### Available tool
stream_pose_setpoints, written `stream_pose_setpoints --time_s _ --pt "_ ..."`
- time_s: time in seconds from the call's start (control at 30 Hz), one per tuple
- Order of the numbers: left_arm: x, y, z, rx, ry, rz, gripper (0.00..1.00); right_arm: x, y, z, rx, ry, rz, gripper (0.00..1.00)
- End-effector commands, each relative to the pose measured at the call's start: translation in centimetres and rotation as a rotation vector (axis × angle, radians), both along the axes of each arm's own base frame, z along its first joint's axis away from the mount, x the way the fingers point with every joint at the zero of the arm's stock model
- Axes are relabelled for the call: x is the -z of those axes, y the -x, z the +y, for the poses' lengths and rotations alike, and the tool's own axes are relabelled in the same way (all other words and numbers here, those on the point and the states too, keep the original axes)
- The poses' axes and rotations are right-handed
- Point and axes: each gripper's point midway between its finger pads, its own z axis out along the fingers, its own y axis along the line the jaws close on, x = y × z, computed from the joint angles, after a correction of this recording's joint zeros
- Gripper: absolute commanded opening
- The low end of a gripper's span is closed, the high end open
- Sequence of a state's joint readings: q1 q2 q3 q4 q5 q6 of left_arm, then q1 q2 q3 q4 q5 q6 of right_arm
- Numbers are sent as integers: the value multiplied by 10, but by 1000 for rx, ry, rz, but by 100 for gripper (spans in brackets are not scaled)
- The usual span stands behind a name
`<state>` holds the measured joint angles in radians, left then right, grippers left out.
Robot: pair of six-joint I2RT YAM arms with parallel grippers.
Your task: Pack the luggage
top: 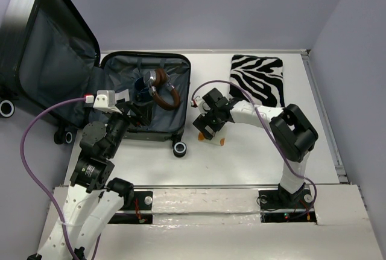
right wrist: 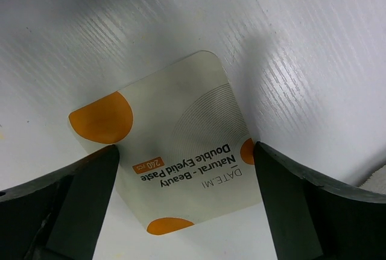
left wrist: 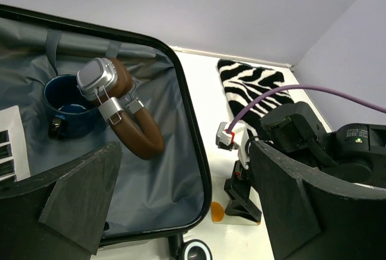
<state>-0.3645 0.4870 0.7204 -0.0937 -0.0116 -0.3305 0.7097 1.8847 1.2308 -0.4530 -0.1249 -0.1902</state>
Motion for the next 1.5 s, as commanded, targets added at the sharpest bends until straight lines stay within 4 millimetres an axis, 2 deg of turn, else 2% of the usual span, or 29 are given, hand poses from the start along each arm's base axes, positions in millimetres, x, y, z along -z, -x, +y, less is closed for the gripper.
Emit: stream_pose_setpoints --time_s 0.0,0.07,0.13,0.17,0.23,0.27,0.3,0.4,0.47,0.5,0.57,0.6,0.63,0.67,0.73,0.77,0.8,0.83,0.87,0.93,0.97,1.0,1.1,1.17,1.2,1.27,1.37,1.47 --pt "-31 3 2 1 26 -93 99 38 33 -10 24 46 163 88" --pt "-31 3 2 1 26 -94 99 37 34 -14 46 57 163 79" --pt "-31 3 2 1 26 -93 99 29 35 -12 70 36 163 74" --pt "-31 3 2 -1 26 -94 99 27 37 -12 76 29 169 68" --pt "-31 3 2 1 26 -94 99 23 43 -8 91 -2 197 63" --pt "-31 4 2 1 28 -94 99 23 46 -8 97 -8 210 62" --pt "-31 3 2 1 26 -93 99 26 51 -10 112 -6 231 55" --pt "-31 3 2 1 29 -92 99 31 56 -15 133 0 235 44" --pt "-26 4 -13 81 25 -81 99 29 54 -21 197 11 218 42" --pt "-27 4 -14 83 26 -85 99 27 51 -22 215 10 195 42" --pt "-23 6 -36 202 43 -69 99 15 43 -21 249 -13 154 47" --pt "-17 9 -53 297 45 -46 99 8 36 -22 273 -27 135 59" --pt "-17 10 -62 341 74 -31 99 3 33 -22 304 -36 123 65" --pt "-10 12 -74 409 77 11 99 -12 25 -21 349 -75 99 76" --pt "-6 17 -85 474 118 65 99 -27 17 -22 400 -120 57 85" --pt "4 21 -91 506 131 98 99 -30 18 -21 414 -150 49 88" --pt "5 26 -96 542 144 100 99 -42 15 -23 457 -191 32 89" --pt "19 28 -99 546 161 138 99 -43 16 -24 475 -205 27 89" --pt "25 30 -101 545 165 149 99 -41 18 -25 484 -213 30 89" --pt "47 32 -107 536 170 207 99 -28 26 -28 517 -209 64 89" --pt "48 33 -110 538 167 212 99 -22 30 -29 528 -209 80 89" --pt "63 34 -115 535 166 253 99 -13 34 -31 535 -214 93 88" --pt "93 30 -120 482 155 326 99 -4 41 -24 531 -268 125 88" --pt "105 33 -126 478 141 349 99 7 48 -25 518 -252 157 88" --pt "111 29 -125 447 132 360 99 9 51 -22 504 -246 159 89" --pt "120 33 -131 453 127 387 99 13 53 -19 484 -237 162 89" --pt "135 38 -137 441 108 426 99 23 53 -24 489 -203 164 84" --pt "147 38 -136 408 92 449 97 36 59 -35 517 -124 172 71"
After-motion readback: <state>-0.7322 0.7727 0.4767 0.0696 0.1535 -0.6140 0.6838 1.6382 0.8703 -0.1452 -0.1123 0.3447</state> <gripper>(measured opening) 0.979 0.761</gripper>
